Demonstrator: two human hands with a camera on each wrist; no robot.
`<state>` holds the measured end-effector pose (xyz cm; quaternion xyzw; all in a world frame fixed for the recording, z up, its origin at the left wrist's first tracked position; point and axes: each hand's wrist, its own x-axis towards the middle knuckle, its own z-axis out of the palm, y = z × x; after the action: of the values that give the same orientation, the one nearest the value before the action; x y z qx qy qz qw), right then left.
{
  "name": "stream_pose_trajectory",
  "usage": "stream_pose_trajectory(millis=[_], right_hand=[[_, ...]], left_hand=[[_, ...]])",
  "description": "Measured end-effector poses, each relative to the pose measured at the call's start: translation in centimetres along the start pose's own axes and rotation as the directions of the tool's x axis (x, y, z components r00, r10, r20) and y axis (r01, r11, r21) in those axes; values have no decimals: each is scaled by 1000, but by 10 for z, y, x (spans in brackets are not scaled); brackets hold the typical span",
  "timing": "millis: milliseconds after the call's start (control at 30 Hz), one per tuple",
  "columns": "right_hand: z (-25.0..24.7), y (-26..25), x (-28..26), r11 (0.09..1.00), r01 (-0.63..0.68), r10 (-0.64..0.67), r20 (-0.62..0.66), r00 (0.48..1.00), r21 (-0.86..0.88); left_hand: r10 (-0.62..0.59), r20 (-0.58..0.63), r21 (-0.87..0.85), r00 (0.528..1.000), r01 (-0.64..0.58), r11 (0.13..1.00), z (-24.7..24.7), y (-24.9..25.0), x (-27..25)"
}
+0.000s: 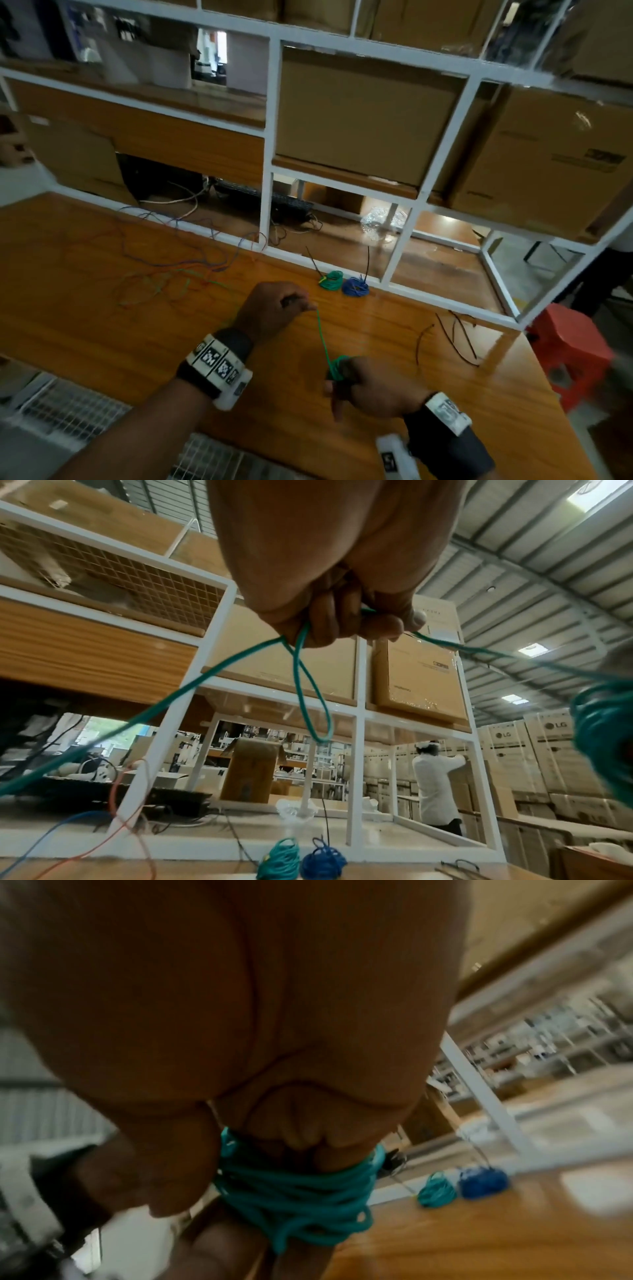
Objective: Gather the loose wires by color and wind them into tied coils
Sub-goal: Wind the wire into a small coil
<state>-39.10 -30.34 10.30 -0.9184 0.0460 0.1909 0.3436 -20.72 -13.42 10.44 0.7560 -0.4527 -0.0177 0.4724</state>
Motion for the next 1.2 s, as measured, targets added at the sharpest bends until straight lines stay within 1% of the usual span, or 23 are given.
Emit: stream_pose_trajectory(millis=[67,167,200,267,333,367,400,433,467,533,567,600,700,767,800,833,900,933,967,1000,1033,1100,1200], right_hand=[[-2,-9,-10,946,104,-125,48,991,307],[-11,-20,-23,681,305,-337,-85,938,666],[-17,-26,-25,523,353,-383,-156,911,776],[-29,-34,-23,100,399,-439,-319,840,912],[-40,-38,-17,-163,482,-294,-509,809,861],[-44,-36,-14,-197,554,-162,-584,795,809],[-48,-34,-14,-153,636,-28,-647,762,756],[-51,-29,-14,-37,704,87,-699,710,710],[-53,-24,-13,150,730,170,-745,645,667],[-50,-9,-11,646,554,240,-829,506,525],[-46,-3,-9,817,394,213,-855,473,421],[-40,3,-6,914,252,163,-858,488,317],[-19,13,0,992,55,42,-719,693,110],[-10,11,2,999,-31,14,-614,789,-17],[-8,7,2,993,-69,-2,-580,815,-100],[-7,3,3,984,-81,-23,-564,825,-159],[-10,-2,3,982,-50,-63,-568,821,-180],[-14,-3,2,982,-42,-73,-576,814,-183],[-18,-2,1,979,-55,-73,-582,810,-198],[-22,0,-1,973,-80,-63,-585,808,-216],[-25,4,-4,967,-114,-41,-585,810,-226],[-29,13,-11,961,-174,25,-561,827,-214],[-25,21,-19,989,-145,150,-359,921,39]], left_hand=[[-50,9,-140,999,51,989,5,4,11],[-70,2,-257,998,68,964,32,2,3],[-90,29,-323,995,95,941,45,5,-5],[-99,45,-443,994,108,890,68,13,-20],[-159,8,-486,987,142,862,85,18,-29],[-165,6,-486,986,147,861,90,19,-33],[-159,32,-473,987,155,867,94,20,-36],[-147,67,-451,987,161,878,95,19,-41],[-163,105,-424,981,192,885,97,18,-46],[-250,171,-420,953,300,857,94,16,-55],[-271,182,-420,945,324,848,92,13,-56],[-275,196,-404,941,333,852,90,12,-53],[-263,120,-140,957,279,950,73,11,-37],[-315,32,-110,949,316,942,61,20,-27],[-387,43,-237,921,385,892,59,25,-24],[-478,114,-422,871,478,771,60,34,-21],[-574,300,-706,762,582,404,59,53,-18],[-575,339,-762,744,576,296,57,56,-17],[-558,358,-756,749,583,297,52,56,-17],[-522,364,-694,771,598,400,46,53,-16],[-461,371,-585,806,588,558,39,51,-16],[-342,368,-345,865,468,814,27,47,-12],[-208,259,-148,943,252,956,20,41,3]])
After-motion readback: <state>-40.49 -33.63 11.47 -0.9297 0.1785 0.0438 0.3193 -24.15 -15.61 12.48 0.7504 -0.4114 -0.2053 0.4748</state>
